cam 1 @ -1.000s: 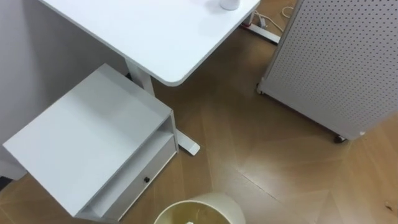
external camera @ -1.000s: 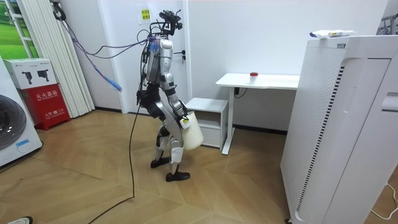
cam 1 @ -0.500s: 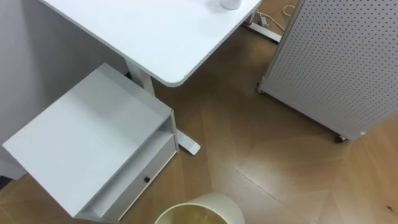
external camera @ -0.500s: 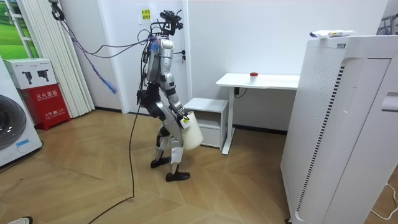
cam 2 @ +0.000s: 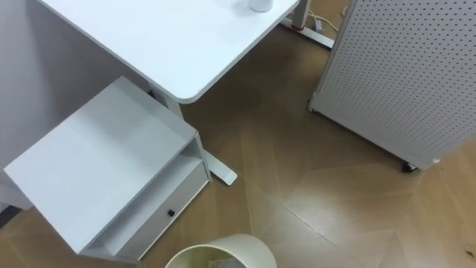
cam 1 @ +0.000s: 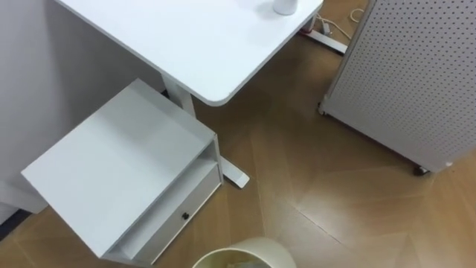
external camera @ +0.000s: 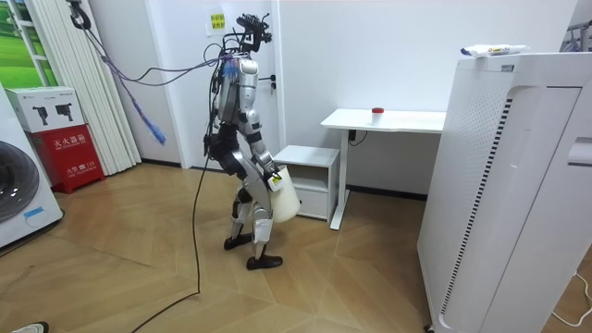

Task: Pick garbage

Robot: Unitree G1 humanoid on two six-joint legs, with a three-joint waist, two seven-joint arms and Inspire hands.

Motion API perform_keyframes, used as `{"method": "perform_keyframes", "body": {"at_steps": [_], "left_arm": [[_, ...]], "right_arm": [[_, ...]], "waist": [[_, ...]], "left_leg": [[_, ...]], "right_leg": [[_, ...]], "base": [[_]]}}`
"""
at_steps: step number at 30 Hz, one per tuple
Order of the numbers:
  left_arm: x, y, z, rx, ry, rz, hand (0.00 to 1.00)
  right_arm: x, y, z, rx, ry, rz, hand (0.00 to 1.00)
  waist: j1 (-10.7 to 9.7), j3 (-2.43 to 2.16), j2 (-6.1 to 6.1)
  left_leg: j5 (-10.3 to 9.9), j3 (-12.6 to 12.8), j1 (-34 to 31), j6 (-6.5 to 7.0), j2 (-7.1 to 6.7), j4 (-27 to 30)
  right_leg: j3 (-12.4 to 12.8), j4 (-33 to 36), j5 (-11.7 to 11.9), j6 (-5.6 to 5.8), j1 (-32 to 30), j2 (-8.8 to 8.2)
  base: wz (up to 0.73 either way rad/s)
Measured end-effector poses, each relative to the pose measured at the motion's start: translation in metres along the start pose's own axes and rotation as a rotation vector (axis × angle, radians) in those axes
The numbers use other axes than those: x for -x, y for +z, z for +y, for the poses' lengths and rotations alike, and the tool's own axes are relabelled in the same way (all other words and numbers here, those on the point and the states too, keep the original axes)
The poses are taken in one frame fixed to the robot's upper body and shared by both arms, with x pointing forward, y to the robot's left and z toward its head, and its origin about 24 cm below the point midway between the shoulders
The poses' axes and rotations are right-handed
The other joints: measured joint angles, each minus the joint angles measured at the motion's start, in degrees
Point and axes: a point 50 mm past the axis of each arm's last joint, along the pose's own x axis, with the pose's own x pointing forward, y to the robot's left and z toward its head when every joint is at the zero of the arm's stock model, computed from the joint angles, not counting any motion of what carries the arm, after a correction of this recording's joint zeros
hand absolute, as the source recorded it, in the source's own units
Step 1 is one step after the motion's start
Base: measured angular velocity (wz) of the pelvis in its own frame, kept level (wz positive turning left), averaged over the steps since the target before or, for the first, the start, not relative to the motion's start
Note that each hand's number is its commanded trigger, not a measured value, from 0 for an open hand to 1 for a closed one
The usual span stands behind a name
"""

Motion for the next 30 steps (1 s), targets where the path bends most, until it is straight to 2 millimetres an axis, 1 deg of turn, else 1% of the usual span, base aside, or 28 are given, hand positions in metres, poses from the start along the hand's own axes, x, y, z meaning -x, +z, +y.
{"method": "perform_keyframes", "body": {"at_steps": [3,6,7,10,12,14,18,20,22,24,25,26,27,28,29,30], "left_arm": [[0.000,0.001,0.004,0.003,0.018,-0.005,0.00],[0.000,0.006,0.011,0.005,0.044,-0.031,0.00],[0.000,0.009,0.014,0.004,0.057,-0.045,0.00],[0.000,0.014,0.019,-0.003,0.071,-0.071,0.00],[0.000,0.015,0.020,-0.003,0.075,-0.079,0.00],[0.001,0.017,0.021,-0.003,0.080,-0.087,0.00],[0.003,0.031,0.032,-0.025,0.116,-0.157,0.00],[0.005,0.035,0.038,-0.031,0.147,-0.181,0.00],[0.011,0.048,0.051,-0.066,0.190,-0.249,0.00],[0.016,0.055,0.063,-0.070,0.254,-0.283,0.00],[0.021,0.054,0.068,-0.051,0.299,-0.294,0.00],[0.023,0.053,0.069,-0.040,0.319,-0.296,0.00],[0.027,0.050,0.073,-0.022,0.357,-0.292,0.00],[0.029,0.049,0.076,-0.006,0.391,-0.291,0.00],[0.031,0.048,0.078,-0.005,0.405,-0.289,0.00],[0.032,0.049,0.082,-0.001,0.430,-0.295,0.00]], "right_arm": [[0.001,-0.002,-0.002,-0.009,-0.006,0.005,1.00],[0.002,-0.001,-0.007,-0.006,-0.015,0.005,1.00],[0.003,-0.003,-0.009,-0.018,-0.022,0.008,1.00],[0.007,-0.010,-0.017,-0.039,-0.045,0.023,1.00],[0.008,-0.010,-0.020,-0.056,-0.061,0.022,1.00],[0.009,-0.011,-0.023,-0.078,-0.076,0.018,1.00],[0.012,-0.013,-0.027,-0.109,-0.099,0.012,1.00],[0.014,-0.017,-0.028,-0.117,-0.104,0.019,1.00],[0.018,-0.022,-0.028,-0.122,-0.108,0.013,1.00],[0.021,-0.026,-0.031,-0.134,-0.120,0.020,1.00],[0.023,-0.030,-0.033,-0.155,-0.133,0.023,1.00],[0.024,-0.031,-0.033,-0.161,-0.136,0.024,1.00],[0.024,-0.032,-0.034,-0.169,-0.143,0.027,1.00],[0.025,-0.034,-0.035,-0.182,-0.151,0.029,1.00],[0.026,-0.035,-0.035,-0.187,-0.155,0.033,1.00],[0.027,-0.037,-0.036,-0.193,-0.158,0.042,1.00]], "waist": [[0.0,0.04,0.05],[-0.1,0.05,0.08],[-0.2,0.09,0.09],[-0.3,0.12,0.12],[-0.3,0.12,0.13],[-0.4,0.07,0.20],[-0.5,0.01,0.27],[-1.0,-0.02,0.33],[-1.2,-0.08,0.39],[-1.1,-0.24,0.50],[-1.1,-0.52,0.50],[-1.1,-0.72,0.45],[-1.1,-0.95,0.28],[-1.2,-1.10,-0.02],[-1.2,-1.18,-0.21],[-1.2,-1.42,-0.63]], "left_leg": [[0.0,0.2,1.5,0.01,-0.13,-0.7],[0.0,0.6,3.1,0.05,-0.38,-1.5],[0.2,0.6,4.0,0.12,-0.93,-2.3],[0.8,1.2,7.5,0.27,-1.10,-4.8],[0.9,1.5,9.6,0.26,-1.21,-6.2],[1.0,1.6,11.4,0.19,-1.17,-7.4],[1.0,1.8,14.2,0.16,-1.16,-8.9],[1.0,1.8,15.9,0.16,-1.17,-9.1],[1.0,2.5,18.5,0.16,-1.08,-10.6],[1.0,3.6,21.0,0.16,-1.08,-12.2],[1.0,4.7,22.9,0.18,-1.16,-13.2],[1.0,5.2,23.8,0.18,-1.19,-13.7],[1.0,6.5,25.5,0.17,-1.19,-14.4],[1.0,7.4,26.7,0.17,-1.18,-14.7],[1.0,7.8,27.3,0.17,-1.18,-14.9],[1.0,8.1,28.1,0.17,-1.17,-15.1]], "right_leg": [[0.0,-0.1,0.0,0.06,1.2,-0.04],[-0.1,-0.9,-0.1,0.19,2.4,-0.26],[-0.2,-1.2,-0.1,0.26,3.1,-0.47],[-0.1,-2.7,0.0,0.61,5.9,-0.61],[0.0,-3.5,0.1,0.85,7.7,-0.47],[0.4,-4.5,0.3,1.10,9.4,0.03],[0.6,-6.1,0.4,1.46,12.0,0.47],[0.6,-6.3,0.3,1.57,13.6,0.55],[0.8,-7.9,0.4,1.88,16.0,1.07],[1.5,-8.9,0.7,2.24,17.8,1.46],[1.9,-9.0,0.7,2.27,18.8,1.54],[2.1,-9.0,0.7,2.27,19.2,1.62],[2.4,-8.9,0.7,2.27,19.9,1.77],[2.2,-9.0,0.7,2.26,20.7,1.81],[2.0,-9.0,0.7,2.24,21.0,1.80],[1.4,-9.0,0.8,2.12,21.5,1.73]], "base": [[-0.01],[-0.05],[0.00],[-0.02],[-0.13],[-0.09],[-0.03],[-0.04],[-0.10],[-0.28],[-0.39],[-0.48],[-0.47],[-0.42],[-0.29],[-0.25]]}}
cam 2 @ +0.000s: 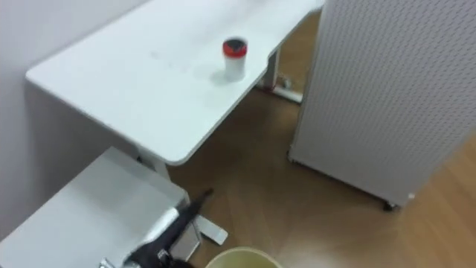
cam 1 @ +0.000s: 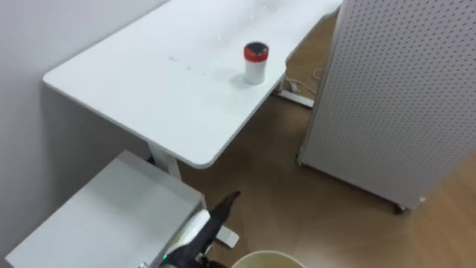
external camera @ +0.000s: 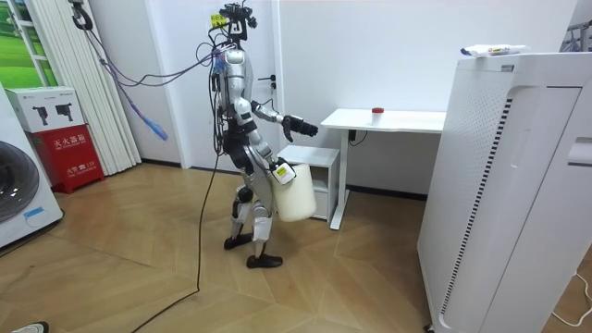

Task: Pick garbage

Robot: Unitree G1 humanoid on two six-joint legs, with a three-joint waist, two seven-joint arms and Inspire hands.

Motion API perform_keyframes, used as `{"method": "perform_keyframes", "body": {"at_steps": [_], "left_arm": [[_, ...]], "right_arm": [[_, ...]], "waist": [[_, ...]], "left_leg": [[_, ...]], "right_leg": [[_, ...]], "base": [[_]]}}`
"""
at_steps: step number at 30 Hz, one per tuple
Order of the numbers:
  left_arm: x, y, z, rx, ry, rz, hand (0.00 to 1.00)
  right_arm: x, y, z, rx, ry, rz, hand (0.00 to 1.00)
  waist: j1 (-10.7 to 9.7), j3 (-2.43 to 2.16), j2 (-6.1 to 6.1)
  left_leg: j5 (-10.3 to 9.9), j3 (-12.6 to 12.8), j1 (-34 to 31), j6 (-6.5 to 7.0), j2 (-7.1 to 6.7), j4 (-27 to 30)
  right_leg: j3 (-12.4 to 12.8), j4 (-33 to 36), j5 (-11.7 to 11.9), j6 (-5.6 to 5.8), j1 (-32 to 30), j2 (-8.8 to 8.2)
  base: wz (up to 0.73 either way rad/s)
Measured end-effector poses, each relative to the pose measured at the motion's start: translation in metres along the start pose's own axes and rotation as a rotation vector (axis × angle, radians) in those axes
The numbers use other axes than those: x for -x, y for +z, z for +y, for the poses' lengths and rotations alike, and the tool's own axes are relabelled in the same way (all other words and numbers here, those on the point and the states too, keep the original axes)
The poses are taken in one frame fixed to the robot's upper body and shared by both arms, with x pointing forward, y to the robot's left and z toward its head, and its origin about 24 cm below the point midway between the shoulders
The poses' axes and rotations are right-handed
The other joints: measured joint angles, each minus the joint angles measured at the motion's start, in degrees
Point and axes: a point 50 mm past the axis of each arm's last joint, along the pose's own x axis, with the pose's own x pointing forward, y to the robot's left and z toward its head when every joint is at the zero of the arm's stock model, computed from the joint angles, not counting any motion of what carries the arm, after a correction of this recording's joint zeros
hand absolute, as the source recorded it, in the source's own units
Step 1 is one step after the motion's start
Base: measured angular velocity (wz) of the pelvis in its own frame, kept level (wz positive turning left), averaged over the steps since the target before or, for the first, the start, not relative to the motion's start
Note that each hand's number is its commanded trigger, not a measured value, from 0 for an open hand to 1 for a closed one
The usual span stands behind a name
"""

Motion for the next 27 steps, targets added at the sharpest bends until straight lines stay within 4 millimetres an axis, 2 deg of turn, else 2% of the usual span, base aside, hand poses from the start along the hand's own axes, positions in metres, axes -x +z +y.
{"method": "perform_keyframes", "body": {"at_steps": [1,3,7,11,13,20,23,24,25,26,27], "left_arm": [[0.000,0.003,0.004,-0.002,0.030,-0.012,0.00],[-0.002,0.011,0.011,-0.002,0.071,-0.053,0.00],[-0.003,0.028,0.027,0.025,0.188,-0.125,0.00],[-0.002,0.039,0.040,0.031,0.262,-0.181,0.00],[0.000,0.043,0.049,0.046,0.315,-0.212,0.00],[0.002,0.047,0.056,0.051,0.367,-0.235,0.00],[0.003,0.046,0.059,0.079,0.389,-0.232,0.00],[0.003,0.046,0.060,0.101,0.399,-0.230,0.00],[0.004,0.045,0.061,0.118,0.408,-0.227,0.00],[0.004,0.045,0.061,0.125,0.412,-0.226,0.00],[0.005,0.043,0.060,0.152,0.422,-0.215,0.00]], "right_arm": [[0.000,-0.002,0.000,-0.002,0.000,0.009,1.00],[0.001,-0.002,0.000,-0.004,0.000,0.014,1.00],[0.000,0.004,0.001,0.003,0.002,-0.008,1.00],[0.001,0.002,-0.002,-0.007,-0.015,-0.004,1.00],[0.001,0.001,-0.003,-0.008,-0.018,-0.003,1.00],[0.001,0.001,-0.003,0.003,-0.015,-0.001,1.00],[0.001,0.001,-0.003,0.022,-0.012,0.002,1.00],[0.001,0.001,-0.002,0.042,-0.008,0.002,1.00],[0.002,0.000,-0.002,0.049,-0.006,0.006,1.00],[0.002,-0.001,-0.003,0.048,-0.007,0.010,1.00],[0.004,-0.006,-0.003,0.045,-0.008,0.023,1.00]], "waist": [[0.0,-0.25,-0.51],[0.8,-0.44,-0.98],[0.6,-0.40,-1.09],[0.3,-0.35,-1.07],[0.2,-0.35,-1.08],[0.7,-0.33,-1.12],[1.0,-0.24,-1.24],[1.1,-0.13,-1.43],[1.1,0.05,-1.19],[1.1,0.15,-0.98],[1.3,0.20,-0.71]], "left_leg": [[0.0,0.9,0.9,0.00,0.13,-0.5],[0.0,2.6,2.0,-0.02,0.52,-0.9],[0.0,5.1,4.9,-0.40,1.25,-3.0],[0.5,5.3,7.2,-1.17,1.55,-4.5],[0.8,5.3,7.8,-1.65,1.92,-5.1],[1.1,5.8,8.2,-2.28,3.11,-3.6],[1.1,5.9,7.7,-2.29,4.46,1.7],[1.1,5.8,6.6,-2.30,5.39,6.1],[1.2,4.2,4.5,-2.39,6.73,12.5],[1.5,3.1,3.3,-2.80,7.65,15.9],[3.5,0.4,1.2,-3.42,9.01,22.5]], "right_leg": [[-0.4,-0.1,0.1,-0.18,0.3,0.01],[-1.7,-0.8,0.9,-0.70,0.9,0.17],[-5.0,-2.2,2.2,-1.68,3.2,0.33],[-6.2,-3.3,2.4,-2.18,5.3,0.72],[-6.3,-4.3,2.6,-2.46,6.0,1.59],[-8.5,-4.9,2.0,-3.62,6.4,2.38],[-10.1,-4.6,0.7,-4.58,7.8,2.39],[-10.0,-4.0,-0.5,-4.96,8.0,2.38],[-9.7,-3.4,-1.7,-5.80,8.5,2.76],[-9.3,-3.2,-2.2,-6.08,8.8,3.10],[-8.9,-2.6,-3.1,-6.57,9.9,3.91]], "base": [[-0.25],[-0.41],[-0.31],[-0.04],[-0.02],[-0.06],[-0.28],[-0.25],[-0.25],[-0.23],[-0.34]]}}
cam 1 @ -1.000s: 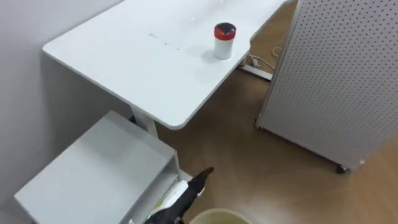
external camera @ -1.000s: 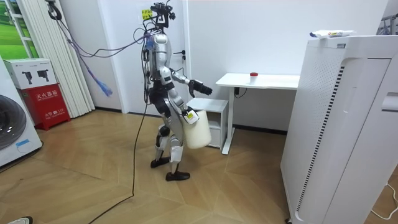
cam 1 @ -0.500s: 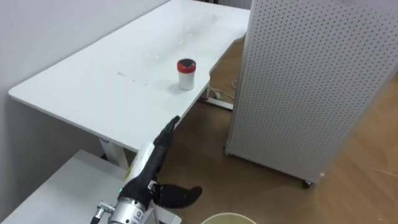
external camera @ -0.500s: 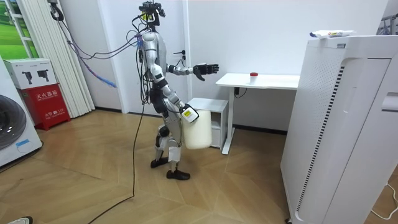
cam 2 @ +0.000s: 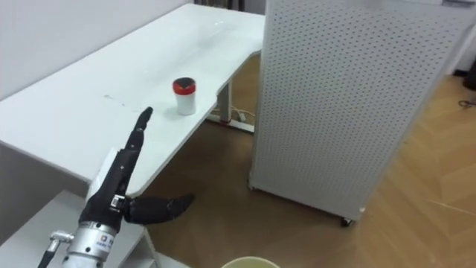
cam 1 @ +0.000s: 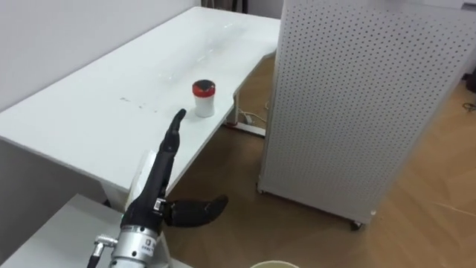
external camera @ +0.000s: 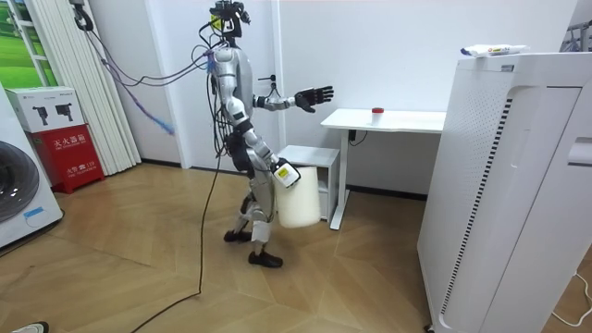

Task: Pick garbage

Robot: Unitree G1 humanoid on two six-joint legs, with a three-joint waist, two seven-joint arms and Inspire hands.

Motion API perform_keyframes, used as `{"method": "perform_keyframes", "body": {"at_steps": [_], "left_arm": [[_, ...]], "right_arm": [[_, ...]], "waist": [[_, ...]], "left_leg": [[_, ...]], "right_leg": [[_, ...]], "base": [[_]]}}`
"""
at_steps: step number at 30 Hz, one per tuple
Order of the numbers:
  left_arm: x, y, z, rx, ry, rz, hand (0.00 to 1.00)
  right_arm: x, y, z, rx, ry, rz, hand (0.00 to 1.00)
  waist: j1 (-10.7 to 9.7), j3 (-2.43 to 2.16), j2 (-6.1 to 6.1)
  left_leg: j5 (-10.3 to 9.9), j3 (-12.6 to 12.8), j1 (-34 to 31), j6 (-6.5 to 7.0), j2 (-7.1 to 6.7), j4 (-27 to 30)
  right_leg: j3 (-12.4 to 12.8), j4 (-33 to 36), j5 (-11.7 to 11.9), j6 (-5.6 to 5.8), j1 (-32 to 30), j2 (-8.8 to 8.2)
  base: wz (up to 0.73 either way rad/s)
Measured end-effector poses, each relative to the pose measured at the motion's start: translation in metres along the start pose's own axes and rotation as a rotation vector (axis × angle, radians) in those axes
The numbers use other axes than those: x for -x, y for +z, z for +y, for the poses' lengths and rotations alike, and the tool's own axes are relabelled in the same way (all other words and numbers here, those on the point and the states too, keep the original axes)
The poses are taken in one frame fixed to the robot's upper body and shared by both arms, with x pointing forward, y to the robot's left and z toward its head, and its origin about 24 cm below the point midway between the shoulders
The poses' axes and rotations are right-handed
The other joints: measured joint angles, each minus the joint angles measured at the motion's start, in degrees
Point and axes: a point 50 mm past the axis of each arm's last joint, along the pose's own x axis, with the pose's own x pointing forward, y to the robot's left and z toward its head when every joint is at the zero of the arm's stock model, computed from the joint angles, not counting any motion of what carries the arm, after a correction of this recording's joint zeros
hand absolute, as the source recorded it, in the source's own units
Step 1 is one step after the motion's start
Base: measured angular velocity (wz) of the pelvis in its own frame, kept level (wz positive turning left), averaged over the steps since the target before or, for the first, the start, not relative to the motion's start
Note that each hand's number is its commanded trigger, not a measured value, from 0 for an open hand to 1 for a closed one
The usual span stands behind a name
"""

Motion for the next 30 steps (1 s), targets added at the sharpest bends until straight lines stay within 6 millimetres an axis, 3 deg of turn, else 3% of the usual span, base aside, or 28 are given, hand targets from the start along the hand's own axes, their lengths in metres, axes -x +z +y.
{"method": "perform_keyframes", "body": {"at_steps": [1,2,3,4,5,7,8,10,11,12,13,15,16,20,22,23,25,26,27,28,29,30], "left_arm": [[0.004,-0.003,0.000,0.003,0.003,0.016,0.00],[0.006,-0.004,0.000,0.003,0.002,0.022,0.00],[0.006,-0.004,-0.001,0.008,0.003,0.023,0.00],[0.006,-0.004,-0.001,0.017,0.009,0.025,0.00],[0.007,-0.005,0.000,0.023,0.017,0.029,0.00],[0.012,-0.010,0.001,0.025,0.039,0.052,0.00],[0.013,-0.011,0.001,0.028,0.043,0.059,0.00],[0.016,-0.013,0.000,0.032,0.046,0.070,0.00],[0.016,-0.013,0.000,0.033,0.048,0.070,0.00],[0.016,-0.013,0.001,0.030,0.051,0.070,0.00],[0.016,-0.013,0.001,0.021,0.054,0.069,0.00],[0.016,-0.012,0.002,0.008,0.056,0.062,0.00],[0.016,-0.012,0.004,0.004,0.063,0.062,0.00],[0.016,-0.014,0.014,0.009,0.118,0.068,0.00],[0.015,-0.013,0.019,0.010,0.143,0.056,0.00],[0.015,-0.012,0.020,0.009,0.147,0.050,0.00],[0.012,-0.010,0.022,0.008,0.164,0.036,0.00],[0.012,-0.010,0.022,0.007,0.169,0.035,0.00],[0.012,-0.010,0.023,0.002,0.176,0.034,0.00],[0.012,-0.010,0.023,-0.005,0.184,0.031,0.00],[0.012,-0.010,0.023,-0.005,0.188,0.030,0.00],[0.012,-0.009,0.025,-0.007,0.210,0.025,0.00]], "right_arm": [[0.002,-0.005,0.000,-0.003,-0.002,0.013,1.00],[0.003,-0.007,-0.001,-0.004,-0.006,0.020,1.00],[0.004,-0.008,-0.004,-0.001,-0.015,0.024,1.00],[0.004,-0.008,-0.006,-0.001,-0.029,0.027,1.00],[0.004,-0.008,-0.006,-0.002,-0.035,0.028,1.00],[0.005,-0.011,-0.008,0.000,-0.056,0.043,1.00],[0.005,-0.012,-0.007,-0.002,-0.059,0.049,1.00],[0.008,-0.019,-0.009,-0.007,-0.067,0.067,1.00],[0.008,-0.020,-0.009,-0.008,-0.068,0.074,1.00],[0.009,-0.021,-0.010,-0.007,-0.072,0.082,1.00],[0.009,-0.022,-0.011,-0.004,-0.074,0.087,1.00],[0.009,-0.022,-0.012,-0.002,-0.083,0.087,1.00],[0.010,-0.023,-0.012,-0.001,-0.087,0.090,1.00],[0.011,-0.023,-0.014,0.010,-0.090,0.089,1.00],[0.009,-0.017,-0.013,0.014,-0.091,0.062,1.00],[0.009,-0.015,-0.013,0.018,-0.090,0.055,1.00],[0.008,-0.013,-0.013,0.026,-0.093,0.046,1.00],[0.008,-0.013,-0.013,0.027,-0.094,0.045,1.00],[0.008,-0.012,-0.013,0.027,-0.095,0.044,1.00],[0.009,-0.013,-0.014,0.029,-0.096,0.046,1.00],[0.009,-0.013,-0.014,0.030,-0.097,0.046,1.00],[0.008,-0.011,-0.014,0.030,-0.094,0.042,1.00]], "waist": [[0.6,0.07,-0.12],[1.0,0.12,-0.31],[0.9,0.10,-0.45],[1.2,0.27,-0.70],[1.4,0.36,-0.88],[2.5,0.20,-0.89],[3.0,0.14,-1.03],[3.3,-0.09,-1.25],[3.5,-0.15,-1.24],[4.2,-0.19,-1.19],[4.6,-0.49,-1.07],[4.7,-1.31,-1.12],[4.8,-1.27,-1.65],[4.8,-1.11,-2.26],[4.4,-0.93,-2.08],[4.2,-0.87,-2.06],[4.5,-0.73,-2.16],[4.5,-0.68,-2.05],[4.8,-0.63,-2.01],[5.1,-0.34,-1.49],[5.6,-0.26,-1.00],[6.4,-0.22,-0.42]], "left_leg": [[3.6,-2.0,-2.2,0.81,0.72,5.2],[4.7,-2.9,-3.2,1.18,0.84,7.3],[4.2,-4.5,-6.0,1.52,0.29,8.5],[2.5,-4.8,-8.6,1.94,-0.80,7.3],[2.2,-5.2,-9.9,1.80,-1.37,6.0],[2.6,-7.3,-13.8,1.09,-4.99,-3.1],[2.8,-7.6,-14.4,1.01,-5.78,-6.4],[6.6,-8.7,-15.7,0.62,-8.27,-19.5],[7.8,-9.0,-15.8,0.86,-8.63,-22.6],[10.6,-9.5,-15.8,1.14,-8.98,-26.0],[13.4,-10.4,-15.6,1.35,-9.39,-26.4],[15.5,-11.0,-14.8,3.51,-10.62,-26.0],[15.7,-10.6,-14.3,4.35,-11.15,-24.5],[9.9,-10.0,-14.2,5.14,-12.27,-18.2],[6.5,-10.0,-14.5,5.77,-12.92,-14.3],[5.7,-9.9,-14.4,5.99,-13.22,-14.1],[3.4,-10.0,-13.3,6.91,-14.88,-13.9],[2.7,-10.1,-13.1,7.23,-15.18,-13.9],[1.7,-10.4,-12.2,7.80,-16.01,-13.8],[0.8,-11.0,-11.3,8.06,-16.21,-13.9],[0.5,-11.9,-11.0,8.12,-16.20,-14.0],[0.5,-13.3,-10.6,8.13,-16.19,-14.9]], "right_leg": [[1.4,0.1,-0.7,-0.46,1.3,0.65],[2.2,0.2,-1.1,-0.77,1.7,0.76],[3.0,0.9,-2.0,-0.93,1.9,0.93],[3.8,1.5,-2.7,-1.26,1.9,0.92],[4.5,1.7,-2.9,-1.14,1.9,0.91],[5.8,1.8,-3.9,-1.70,2.6,0.93],[6.6,1.9,-4.2,-1.74,2.7,0.98],[7.8,2.0,-5.6,-0.87,3.6,1.12],[8.3,2.2,-6.1,-0.69,3.9,1.23],[9.5,3.2,-7.3,-0.43,4.4,1.30],[10.7,4.0,-8.5,0.19,4.9,1.31],[11.3,3.9,-9.7,1.36,5.3,0.64],[10.9,3.2,-10.2,2.17,6.2,-0.16],[8.8,2.8,-11.1,3.89,9.4,-2.75],[8.1,5.5,-12.0,5.42,10.1,-4.19],[7.6,6.9,-12.2,5.80,9.8,-4.73],[7.0,16.2,-12.2,6.66,6.7,-7.51],[6.9,18.3,-11.7,7.50,6.1,-8.08],[6.8,22.6,-10.5,9.09,4.7,-9.26],[7.1,25.5,-8.6,9.53,3.5,-9.38],[7.1,26.0,-8.8,9.69,3.2,-9.30],[6.7,25.5,-10.4,9.59,1.6,-9.10]], "base": [[-0.39],[-0.30],[-0.24],[-0.27],[-0.43],[-0.57],[-0.57],[-0.34],[-0.38],[-0.53],[-0.48],[-0.31],[-0.34],[-0.17],[-0.05],[0.11],[0.22],[0.28],[0.24],[0.17],[0.05],[0.12]]}}
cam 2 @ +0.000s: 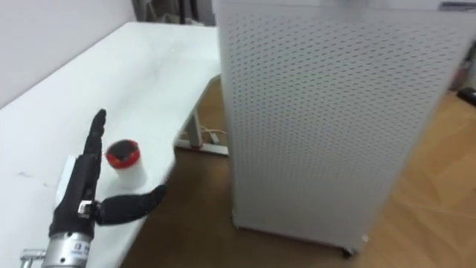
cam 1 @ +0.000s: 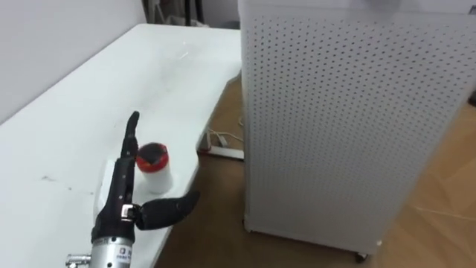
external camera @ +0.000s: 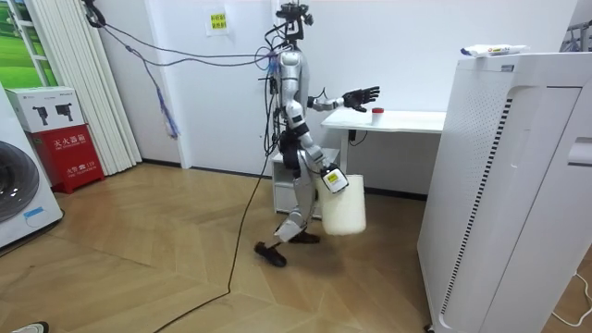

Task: Pick garbage

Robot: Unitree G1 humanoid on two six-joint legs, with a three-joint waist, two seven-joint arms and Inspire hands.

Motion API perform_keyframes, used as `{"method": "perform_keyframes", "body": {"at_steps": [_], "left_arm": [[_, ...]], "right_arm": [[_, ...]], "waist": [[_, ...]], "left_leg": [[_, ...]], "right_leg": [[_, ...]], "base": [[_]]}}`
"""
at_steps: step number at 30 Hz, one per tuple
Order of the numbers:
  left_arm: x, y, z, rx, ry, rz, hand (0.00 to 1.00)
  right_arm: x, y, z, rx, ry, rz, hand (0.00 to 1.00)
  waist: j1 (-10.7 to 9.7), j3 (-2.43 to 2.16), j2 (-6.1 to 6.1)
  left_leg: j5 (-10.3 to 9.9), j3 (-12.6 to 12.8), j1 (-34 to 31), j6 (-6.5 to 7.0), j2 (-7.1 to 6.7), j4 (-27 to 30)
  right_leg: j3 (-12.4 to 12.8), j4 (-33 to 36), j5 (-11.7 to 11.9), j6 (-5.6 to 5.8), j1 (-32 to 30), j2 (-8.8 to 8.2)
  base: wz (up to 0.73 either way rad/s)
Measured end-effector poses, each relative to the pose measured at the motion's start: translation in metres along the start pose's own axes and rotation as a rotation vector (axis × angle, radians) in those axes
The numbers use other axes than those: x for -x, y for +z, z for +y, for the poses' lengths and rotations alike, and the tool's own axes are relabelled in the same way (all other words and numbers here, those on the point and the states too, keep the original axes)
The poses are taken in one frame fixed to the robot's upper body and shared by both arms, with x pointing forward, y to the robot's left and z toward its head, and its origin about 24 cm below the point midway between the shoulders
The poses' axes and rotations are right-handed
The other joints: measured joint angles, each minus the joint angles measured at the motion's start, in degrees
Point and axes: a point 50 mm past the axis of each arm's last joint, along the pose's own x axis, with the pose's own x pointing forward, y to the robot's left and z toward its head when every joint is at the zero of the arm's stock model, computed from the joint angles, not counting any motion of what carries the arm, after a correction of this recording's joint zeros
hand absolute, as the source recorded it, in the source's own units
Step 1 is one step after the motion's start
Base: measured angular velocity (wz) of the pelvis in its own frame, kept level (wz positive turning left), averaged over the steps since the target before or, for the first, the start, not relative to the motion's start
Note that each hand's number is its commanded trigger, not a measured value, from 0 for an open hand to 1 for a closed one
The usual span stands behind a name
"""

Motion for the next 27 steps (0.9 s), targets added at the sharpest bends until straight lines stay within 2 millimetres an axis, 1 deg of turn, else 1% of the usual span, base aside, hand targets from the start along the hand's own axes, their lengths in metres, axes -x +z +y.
{"method": "perform_keyframes", "body": {"at_steps": [1,2,3,4,5,6,7,8,9,10,13,18,23,26,27], "left_arm": [[0.000,0.001,0.001,0.001,0.019,-0.005,0.00],[-0.001,0.002,0.001,0.003,0.025,-0.008,0.00],[0.000,0.002,0.002,0.006,0.039,-0.013,0.00],[0.000,0.002,0.003,0.005,0.052,-0.016,0.00],[0.000,0.002,0.003,0.005,0.059,-0.016,0.00],[0.001,0.001,0.004,0.001,0.061,-0.013,0.00],[0.001,0.002,0.004,-0.001,0.067,-0.021,0.00],[0.001,0.003,0.005,0.000,0.073,-0.024,0.00],[0.001,0.002,0.005,0.000,0.078,-0.021,0.00],[0.002,0.002,0.005,0.000,0.079,-0.018,0.00],[0.003,0.004,0.005,0.003,0.078,-0.027,0.00],[0.002,0.010,0.006,0.013,0.078,-0.054,0.00],[0.002,0.010,0.005,0.023,0.077,-0.049,0.00],[0.006,0.002,0.004,0.068,0.079,0.002,0.00],[0.009,-0.005,0.002,0.077,0.067,0.041,0.00]], "right_arm": [[0.000,0.000,0.001,0.003,0.006,0.000,1.00],[0.000,-0.001,0.002,0.008,0.009,0.003,1.00],[0.000,-0.002,0.002,0.017,0.016,0.009,1.00],[0.000,-0.001,0.003,0.024,0.020,0.007,1.00],[0.000,-0.001,0.003,0.027,0.021,0.005,1.00],[0.000,-0.004,0.004,0.031,0.023,0.016,1.00],[0.001,-0.005,0.005,0.030,0.025,0.020,1.00],[0.000,-0.005,0.005,0.030,0.024,0.018,1.00],[0.000,-0.005,0.005,0.031,0.030,0.018,1.00],[0.000,-0.004,0.006,0.039,0.042,0.019,1.00],[-0.001,-0.001,0.006,0.050,0.059,0.012,1.00],[-0.001,-0.001,0.005,0.056,0.089,0.012,1.00],[-0.001,0.000,0.007,0.058,0.112,0.011,1.00],[-0.001,0.001,0.009,0.065,0.119,0.010,1.00],[-0.001,0.000,0.010,0.070,0.124,0.012,1.00]], "waist": [[-0.1,-0.05,0.57],[-0.1,-0.08,0.67],[-0.2,-0.09,0.47],[-0.4,0.01,0.03],[-0.6,0.20,-0.35],[-0.9,0.14,-0.70],[-0.6,0.00,-1.10],[-0.6,0.07,-1.16],[-0.4,0.14,-1.35],[-0.3,0.15,-1.54],[0.1,0.04,-1.73],[0.9,0.01,-1.70],[0.9,0.01,-1.74],[0.5,-0.01,-1.95],[0.6,0.04,-2.19]], "left_leg": [[0.1,-1.0,0.3,-0.12,0.30,-0.7],[0.2,-1.6,0.5,-0.26,0.39,-1.1],[0.3,-2.3,1.3,-0.44,0.38,-1.9],[0.3,-3.0,1.8,-0.61,0.17,-2.1],[0.2,-3.3,2.3,-0.88,0.01,-2.3],[0.3,-4.8,3.3,-1.56,-0.15,-3.1],[0.6,-5.5,3.7,-2.22,0.12,-4.1],[0.8,-6.0,3.8,-2.48,0.31,-4.5],[1.0,-6.5,3.9,-2.89,0.68,-4.9],[1.1,-6.7,4.0,-2.97,1.14,-4.9],[1.1,-7.1,4.3,-3.30,1.75,-5.6],[1.2,-7.5,5.6,-3.50,1.75,-7.3],[1.3,-7.7,5.9,-3.53,1.69,-7.7],[1.4,-7.8,6.5,-3.74,1.56,-8.9],[1.4,-7.8,6.9,-3.75,1.53,-9.0]], "right_leg": [[-1.0,-1.4,-1.3,-0.24,-1.9,0.19],[-1.0,-3.1,-1.5,-0.24,-2.8,0.36],[-0.5,-8.9,-1.5,-0.24,-3.9,0.48],[0.4,-15.8,0.2,-0.28,-4.5,0.51],[0.8,-17.9,3.8,-0.17,-4.7,0.53],[0.6,-18.8,5.2,-0.71,-4.1,0.65],[0.0,-20.1,5.3,-1.13,-3.0,1.49],[-0.5,-20.6,5.4,-1.38,-2.5,1.77],[-1.3,-22.0,5.7,-1.69,-1.5,2.40],[-1.9,-23.1,5.9,-2.03,-0.7,2.87],[-2.8,-25.7,6.2,-2.47,0.6,3.84],[-3.7,-27.2,6.3,-2.47,2.1,4.04],[-3.7,-28.3,6.5,-2.27,2.7,4.17],[-4.1,-29.0,6.7,-2.10,3.3,4.17],[-4.1,-29.1,6.7,-2.07,3.7,4.18]], "base": [[0.19],[0.34],[0.36],[0.35],[0.49],[0.40],[0.39],[0.25],[0.24],[0.20],[0.09],[0.04],[0.02],[0.06],[0.00]]}}
